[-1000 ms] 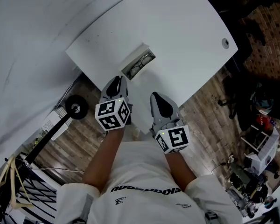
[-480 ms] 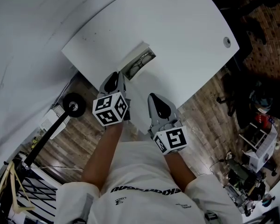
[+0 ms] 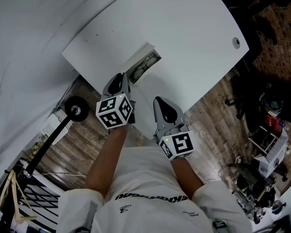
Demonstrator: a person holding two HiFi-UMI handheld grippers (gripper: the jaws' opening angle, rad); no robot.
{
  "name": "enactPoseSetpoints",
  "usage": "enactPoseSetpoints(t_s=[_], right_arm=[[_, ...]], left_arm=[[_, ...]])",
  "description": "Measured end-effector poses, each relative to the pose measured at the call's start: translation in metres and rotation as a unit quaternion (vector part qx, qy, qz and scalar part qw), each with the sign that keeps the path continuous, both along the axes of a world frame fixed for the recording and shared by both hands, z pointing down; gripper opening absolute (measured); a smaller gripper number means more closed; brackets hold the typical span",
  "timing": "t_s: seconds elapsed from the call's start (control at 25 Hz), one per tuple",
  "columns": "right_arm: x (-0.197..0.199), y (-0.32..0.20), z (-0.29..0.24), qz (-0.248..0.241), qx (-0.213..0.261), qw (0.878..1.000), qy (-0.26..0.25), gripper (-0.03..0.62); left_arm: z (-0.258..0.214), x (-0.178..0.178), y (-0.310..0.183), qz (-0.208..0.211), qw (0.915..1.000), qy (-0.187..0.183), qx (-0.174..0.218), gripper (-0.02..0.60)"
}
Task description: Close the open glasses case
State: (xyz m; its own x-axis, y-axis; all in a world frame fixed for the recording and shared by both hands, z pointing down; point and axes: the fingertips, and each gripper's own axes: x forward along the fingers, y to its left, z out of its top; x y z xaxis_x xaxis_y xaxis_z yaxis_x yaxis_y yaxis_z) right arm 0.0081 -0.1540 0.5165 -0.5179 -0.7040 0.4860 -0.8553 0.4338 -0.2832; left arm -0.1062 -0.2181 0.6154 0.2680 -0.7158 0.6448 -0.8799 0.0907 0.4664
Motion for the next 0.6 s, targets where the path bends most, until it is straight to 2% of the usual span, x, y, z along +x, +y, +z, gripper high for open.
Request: enactPoseSetpoints(t_s=[0.6], right_arm=[[0.0092,-0.0006,0.0,0.005,0.002,1.0,0.005,-0.002]], left_arm=[[0.0005,0.0038,0.0027,0.005,0.9999,-0.009,-0.004,0.058]])
